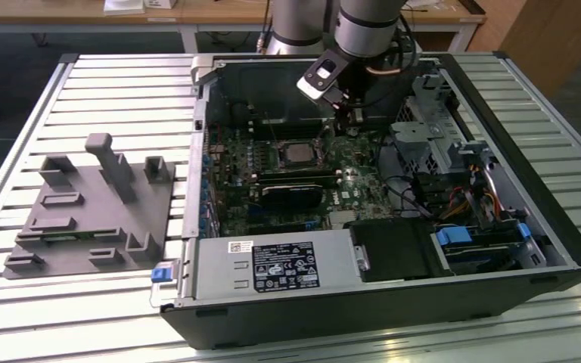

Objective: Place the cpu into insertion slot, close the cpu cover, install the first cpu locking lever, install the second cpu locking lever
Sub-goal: 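Close the cpu cover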

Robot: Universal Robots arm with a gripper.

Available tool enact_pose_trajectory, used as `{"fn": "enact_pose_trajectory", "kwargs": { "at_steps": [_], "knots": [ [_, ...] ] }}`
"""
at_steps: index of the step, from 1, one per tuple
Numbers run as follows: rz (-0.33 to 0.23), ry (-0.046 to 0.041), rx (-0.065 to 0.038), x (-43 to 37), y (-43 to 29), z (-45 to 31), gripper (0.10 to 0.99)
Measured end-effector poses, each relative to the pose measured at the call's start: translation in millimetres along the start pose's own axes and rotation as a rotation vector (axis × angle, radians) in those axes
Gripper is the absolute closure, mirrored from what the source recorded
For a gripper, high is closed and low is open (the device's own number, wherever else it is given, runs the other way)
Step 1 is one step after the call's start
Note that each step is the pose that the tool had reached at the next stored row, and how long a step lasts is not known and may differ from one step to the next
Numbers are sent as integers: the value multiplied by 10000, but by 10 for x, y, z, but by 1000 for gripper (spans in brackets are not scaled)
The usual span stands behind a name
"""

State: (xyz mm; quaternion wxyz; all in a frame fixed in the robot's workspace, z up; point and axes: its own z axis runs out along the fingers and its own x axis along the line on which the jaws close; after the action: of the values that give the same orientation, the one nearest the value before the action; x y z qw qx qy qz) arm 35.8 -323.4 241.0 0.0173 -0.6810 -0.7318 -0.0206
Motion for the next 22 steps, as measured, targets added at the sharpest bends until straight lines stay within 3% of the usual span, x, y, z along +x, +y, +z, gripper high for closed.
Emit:
{"fn": "enact_pose_trajectory", "kwargs": {
  "at_steps": [10,22],
  "knots": [
    [0,0,0,15,-158,0,980],
    [-1,-5,1,23,-221,47,980]
  ]
}}
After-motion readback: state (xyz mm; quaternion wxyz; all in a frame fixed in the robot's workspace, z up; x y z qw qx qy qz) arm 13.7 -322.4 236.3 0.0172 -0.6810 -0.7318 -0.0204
